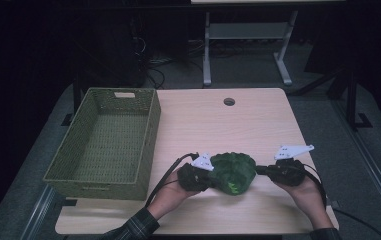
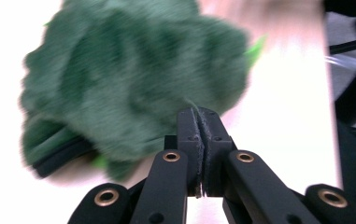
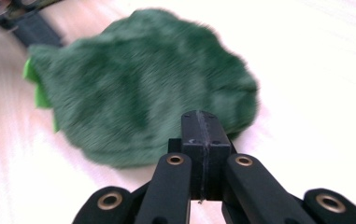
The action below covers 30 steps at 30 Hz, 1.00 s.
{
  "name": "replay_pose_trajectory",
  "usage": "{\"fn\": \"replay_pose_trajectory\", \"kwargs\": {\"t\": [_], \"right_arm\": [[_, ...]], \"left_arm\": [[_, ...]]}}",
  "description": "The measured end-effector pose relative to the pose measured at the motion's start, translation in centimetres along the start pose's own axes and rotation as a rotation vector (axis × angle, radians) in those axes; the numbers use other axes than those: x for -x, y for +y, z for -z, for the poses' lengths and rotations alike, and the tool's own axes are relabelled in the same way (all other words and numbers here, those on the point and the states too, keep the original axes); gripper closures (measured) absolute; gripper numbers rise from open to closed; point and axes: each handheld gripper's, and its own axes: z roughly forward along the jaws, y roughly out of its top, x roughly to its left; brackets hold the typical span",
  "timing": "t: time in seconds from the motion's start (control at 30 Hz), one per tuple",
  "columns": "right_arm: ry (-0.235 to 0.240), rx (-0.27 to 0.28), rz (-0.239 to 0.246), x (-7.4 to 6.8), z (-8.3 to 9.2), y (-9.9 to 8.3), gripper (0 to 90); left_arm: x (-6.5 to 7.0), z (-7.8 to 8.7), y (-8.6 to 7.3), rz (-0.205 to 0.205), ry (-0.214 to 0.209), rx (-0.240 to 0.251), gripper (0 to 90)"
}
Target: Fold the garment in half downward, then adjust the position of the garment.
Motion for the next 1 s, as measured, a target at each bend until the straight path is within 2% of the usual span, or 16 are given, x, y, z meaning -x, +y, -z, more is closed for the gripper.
{"fn": "replay_pose_trajectory", "kwargs": {"t": [0.2, 0.23, 0.3, 0.37, 0.43, 0.47, 0.53, 0.57, 0.73, 0.87, 1.0], "right_arm": [[-0.025, 0.037, -0.011, 1.5, -0.3, 1.5, 90.0], [-0.031, 0.04, -0.007, 1.8, -0.6, 2.0, 90.0], [-0.016, 0.067, -0.009, 2.2, -1.3, 2.7, 90.0], [-0.007, 0.07, -0.019, 2.6, -2.0, 3.3, 90.0], [-0.005, 0.083, -0.008, 2.8, -3.0, 4.0, 90.0], [0.011, 0.076, -0.017, 3.0, -3.7, 4.5, 90.0], [0.012, 0.067, -0.013, 3.1, -4.6, 5.0, 90.0], [0.017, 0.074, -0.013, 3.3, -5.3, 5.2, 90.0], [0.045, 0.002, -0.025, 3.6, -7.9, 5.2, 90.0], [0.054, -0.046, -0.024, 3.6, -8.7, 4.6, 90.0], [0.06, -0.055, -0.029, 3.7, -8.7, 4.2, 90.0]], "left_arm": [[1.6, -1.5, 0.7, -0.024, -0.057, -0.011, 87.5], [1.8, -1.8, 0.7, -0.024, -0.062, -0.015, 87.5], [1.9, -2.4, 0.6, -0.028, -0.069, -0.023, 87.0], [2.0, -2.9, 0.6, -0.032, -0.074, -0.032, 86.7], [2.1, -3.4, 0.7, -0.032, -0.074, -0.036, 86.6], [2.1, -3.6, 0.7, -0.024, -0.077, -0.033, 86.6], [2.1, -4.2, 0.7, -0.03, -0.075, -0.036, 86.6], [2.1, -4.4, 0.7, -0.021, -0.073, -0.03, 86.6], [1.6, -5.3, 0.5, -0.033, -0.044, -0.044, 86.7], [1.1, -5.4, 0.4, -0.025, -0.032, -0.044, 87.1], [0.7, -5.2, 0.2, -0.018, -0.019, -0.048, 87.5]]}}
